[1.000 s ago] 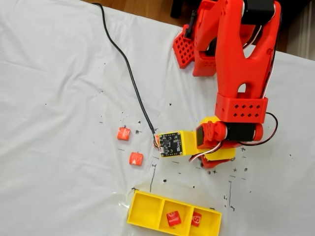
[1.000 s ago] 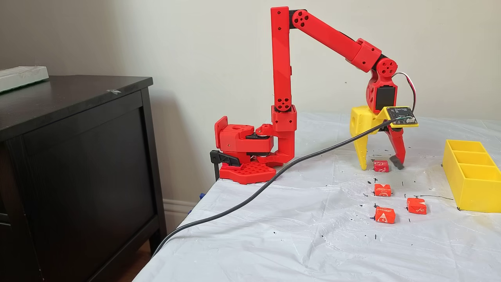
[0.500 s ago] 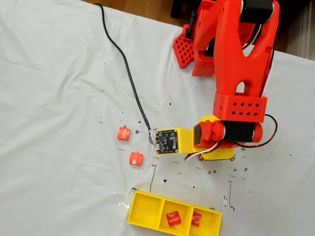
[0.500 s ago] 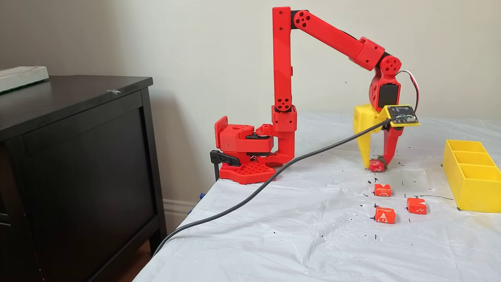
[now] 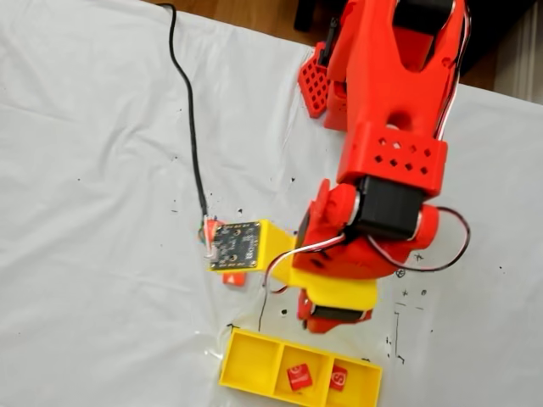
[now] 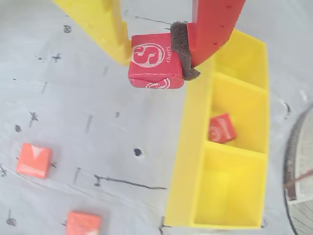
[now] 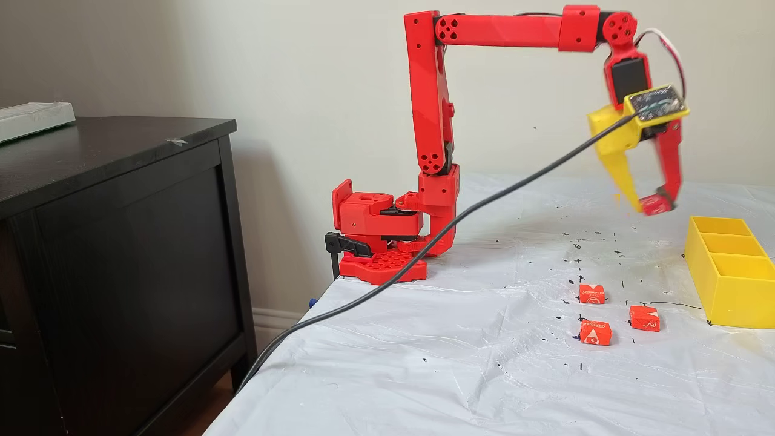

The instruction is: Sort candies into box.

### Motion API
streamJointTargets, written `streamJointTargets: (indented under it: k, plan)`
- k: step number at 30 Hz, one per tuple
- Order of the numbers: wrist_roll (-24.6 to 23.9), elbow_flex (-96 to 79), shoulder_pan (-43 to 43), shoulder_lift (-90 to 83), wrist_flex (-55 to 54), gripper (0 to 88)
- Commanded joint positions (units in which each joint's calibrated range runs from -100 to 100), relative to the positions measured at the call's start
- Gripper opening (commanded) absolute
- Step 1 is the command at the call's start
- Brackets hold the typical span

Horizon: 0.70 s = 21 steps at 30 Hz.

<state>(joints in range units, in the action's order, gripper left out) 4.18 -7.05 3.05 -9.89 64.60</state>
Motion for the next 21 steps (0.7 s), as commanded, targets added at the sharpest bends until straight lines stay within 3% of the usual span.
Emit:
streamJointTargets:
  k: [1, 7, 21]
  plan:
    - [0.24, 14.83, -2.41, 4.37, -2.01, 0.2]
    - [1.71, 26.57, -6.31, 12.01, 0.28, 0.2]
    - [3.91, 29.67, -8.57, 18.71, -1.36, 0.2]
